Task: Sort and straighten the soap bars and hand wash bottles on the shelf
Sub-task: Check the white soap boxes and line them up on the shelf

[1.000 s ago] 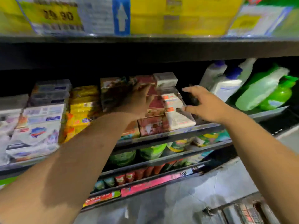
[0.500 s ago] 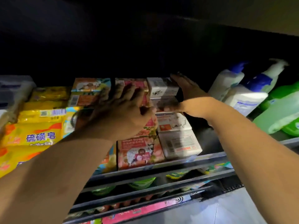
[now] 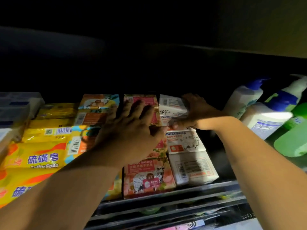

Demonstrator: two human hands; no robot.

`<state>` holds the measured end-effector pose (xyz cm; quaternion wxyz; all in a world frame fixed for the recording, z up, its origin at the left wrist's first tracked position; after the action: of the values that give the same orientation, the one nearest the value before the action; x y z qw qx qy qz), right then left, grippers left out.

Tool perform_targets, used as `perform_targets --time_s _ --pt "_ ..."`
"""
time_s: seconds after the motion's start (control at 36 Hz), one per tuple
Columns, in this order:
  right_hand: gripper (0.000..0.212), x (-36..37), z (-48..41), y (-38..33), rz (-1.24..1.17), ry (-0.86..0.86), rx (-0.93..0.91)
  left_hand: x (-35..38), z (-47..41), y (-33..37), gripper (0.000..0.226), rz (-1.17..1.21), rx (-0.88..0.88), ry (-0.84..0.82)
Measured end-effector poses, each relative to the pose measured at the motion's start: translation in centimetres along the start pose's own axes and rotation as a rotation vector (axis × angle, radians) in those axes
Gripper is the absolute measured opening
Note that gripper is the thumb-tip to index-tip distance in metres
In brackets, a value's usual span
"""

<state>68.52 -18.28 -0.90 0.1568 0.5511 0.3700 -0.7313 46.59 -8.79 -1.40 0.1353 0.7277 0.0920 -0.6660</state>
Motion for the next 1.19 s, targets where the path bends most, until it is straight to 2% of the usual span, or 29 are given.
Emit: perform_targets --time_s 0.06,0.17,0.25,0.42,0.5,0.64,0.72,0.78,0.83,0.89,0.94,1.0,1.03,1.06,1.14,1.19 --pt "0.127 0.0 0.3 -0.1 -0.035 -0.005 -0.001 -0.1 0.1 0.1 0.084 -0.003 -0.003 -0.01" --pt "0.087 -0.2 1.5 -0.7 -0.104 0.057 -0.033 -0.3 0.1 0.1 0.081 0.002 0.004 -0.008" --pt "0.073 -0.4 2.7 -1.1 -0.145 0.142 -0.047 -0.3 0.2 0.0 0.081 -0.005 0.001 -0.018" --pt "0.083 -0.9 4.8 -0.7 -0.145 0.304 -0.074 -0.4 0.1 -0.1 0.076 0.008 -0.008 -0.04" --pt "0.083 -0.8 6.5 0.0 -0.305 0.326 -0.08 -0.3 0.2 -0.2 0.074 0.021 -0.012 -0.028" --pt "0.077 -0.5 9.8 -0.4 -0.633 0.218 -0.035 -0.5 -0.2 -0.2 0.074 0.06 -0.041 -0.079" --pt "0.072 -0.6 12.0 -1.3 -0.669 0.19 -0.041 -1.0 -0.1 -0.1 0.076 0.082 -0.028 -0.085" --pt "0.078 -0.6 13.5 -2.3 -0.765 0.11 -0.058 -1.1 0.0 -0.1 0.077 0.102 -0.02 -0.101" --pt "0.082 -0.6 14.7 -2.6 -0.734 0.156 -0.072 -1.0 0.0 -0.5 0.079 0.107 -0.025 -0.127" --pt "0.072 -0.3 15.4 -3.0 -0.781 0.165 -0.062 -1.4 -0.2 -0.7 0.082 0.128 -0.006 -0.151" --pt "0.065 -0.8 16.3 -4.0 -0.867 0.152 -0.017 -2.7 -0.2 -0.3 0.077 0.251 0.052 -0.095" --pt "0.06 -1.3 17.4 -4.8 -0.898 0.137 0.018 -4.3 0.7 -0.1 0.054 0.535 0.061 0.015" --pt "0.061 -1.6 17.9 -5.1 -0.861 0.148 0.016 -4.8 1.4 -0.1 0.053 0.643 0.083 0.059" --pt "0.065 -1.8 18.5 -5.3 -0.822 0.153 0.018 -5.1 2.4 -0.1 0.059 0.684 0.128 0.097" --pt "0.071 -2.3 20.7 -6.4 -0.757 0.144 0.045 -6.2 6.8 0.3 0.076 0.557 0.251 0.207" --pt "0.064 -2.4 22.3 -7.4 -0.781 0.111 0.06 -6.9 9.9 1.2 0.083 0.602 0.308 0.236"
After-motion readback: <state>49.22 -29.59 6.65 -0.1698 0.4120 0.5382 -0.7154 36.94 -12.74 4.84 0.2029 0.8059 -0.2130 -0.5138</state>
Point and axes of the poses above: each hand's wrist, its own z-axis away from the middle knuckle, its own x-axis out of the palm, y = z × x, the point moved 3 cm from there along -z, towards the middle knuckle, and after that the axes turned 13 degrees about x, right-handed, at the moved point
